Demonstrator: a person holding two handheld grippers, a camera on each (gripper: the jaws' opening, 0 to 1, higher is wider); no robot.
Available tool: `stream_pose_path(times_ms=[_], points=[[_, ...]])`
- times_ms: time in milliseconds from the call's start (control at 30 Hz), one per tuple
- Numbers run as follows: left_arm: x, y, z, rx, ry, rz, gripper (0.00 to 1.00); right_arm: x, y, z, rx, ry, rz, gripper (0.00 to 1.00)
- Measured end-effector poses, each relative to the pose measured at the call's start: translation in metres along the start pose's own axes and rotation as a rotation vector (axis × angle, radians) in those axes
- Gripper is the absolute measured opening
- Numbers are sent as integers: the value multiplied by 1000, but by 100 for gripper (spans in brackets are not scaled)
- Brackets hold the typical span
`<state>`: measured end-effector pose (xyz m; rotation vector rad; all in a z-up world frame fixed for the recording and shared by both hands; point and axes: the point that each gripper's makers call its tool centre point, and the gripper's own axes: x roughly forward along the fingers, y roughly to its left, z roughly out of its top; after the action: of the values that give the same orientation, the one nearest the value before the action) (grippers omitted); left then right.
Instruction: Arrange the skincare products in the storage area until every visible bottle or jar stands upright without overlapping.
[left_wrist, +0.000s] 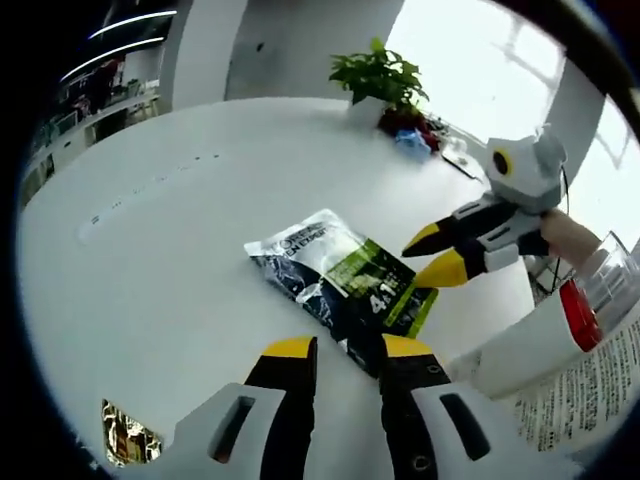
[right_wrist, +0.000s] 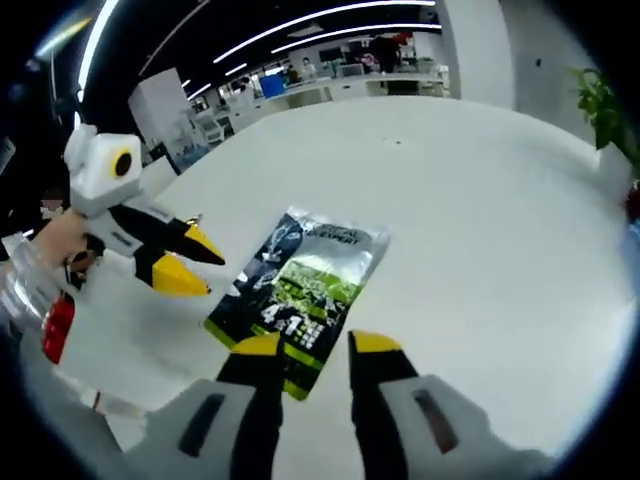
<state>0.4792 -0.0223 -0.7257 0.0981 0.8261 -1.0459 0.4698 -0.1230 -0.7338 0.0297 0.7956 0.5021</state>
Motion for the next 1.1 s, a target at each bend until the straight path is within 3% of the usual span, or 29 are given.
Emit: stream_pose_path(times_ms=[833,1100], points=[[20,6,-3,-58,-6,-32,18,11,-3,-2,53,-2,28,13],[21,8,1,-203,-61,-76,18,14,-7,-2,108,-21,34,9]])
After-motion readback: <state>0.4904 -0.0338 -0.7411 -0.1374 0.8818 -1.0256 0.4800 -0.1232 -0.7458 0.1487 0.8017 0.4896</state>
